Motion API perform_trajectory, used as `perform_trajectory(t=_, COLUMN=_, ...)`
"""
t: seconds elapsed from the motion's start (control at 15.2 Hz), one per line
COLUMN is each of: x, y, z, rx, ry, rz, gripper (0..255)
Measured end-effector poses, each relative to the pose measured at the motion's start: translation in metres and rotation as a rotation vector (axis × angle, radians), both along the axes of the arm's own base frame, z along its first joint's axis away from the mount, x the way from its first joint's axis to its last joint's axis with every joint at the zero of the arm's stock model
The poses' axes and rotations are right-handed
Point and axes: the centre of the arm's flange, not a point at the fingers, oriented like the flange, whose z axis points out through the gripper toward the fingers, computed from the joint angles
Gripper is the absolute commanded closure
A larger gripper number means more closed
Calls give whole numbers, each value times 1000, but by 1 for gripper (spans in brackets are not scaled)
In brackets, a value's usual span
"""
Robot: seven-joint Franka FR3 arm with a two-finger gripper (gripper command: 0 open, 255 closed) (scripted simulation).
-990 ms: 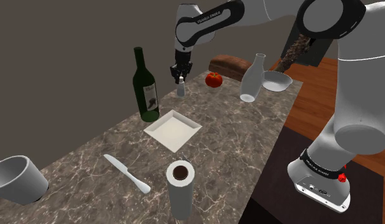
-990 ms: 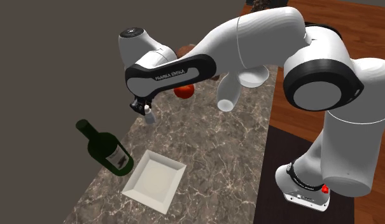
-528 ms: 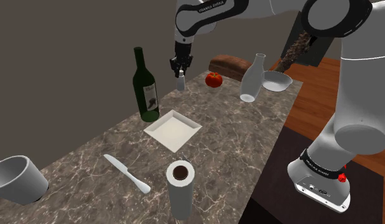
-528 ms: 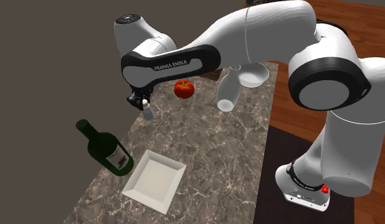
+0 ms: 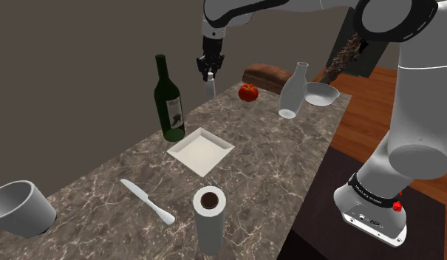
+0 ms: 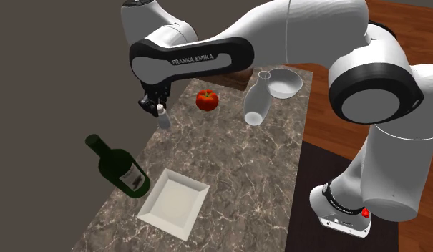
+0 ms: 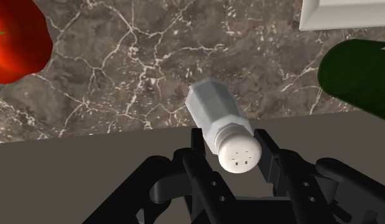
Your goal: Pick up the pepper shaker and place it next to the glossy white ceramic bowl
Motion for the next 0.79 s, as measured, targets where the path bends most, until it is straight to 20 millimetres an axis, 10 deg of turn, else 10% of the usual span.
perform_trajectory(t=0.79, x=1, y=1, z=64, rx=0, ry=0, rz=0, gripper=255)
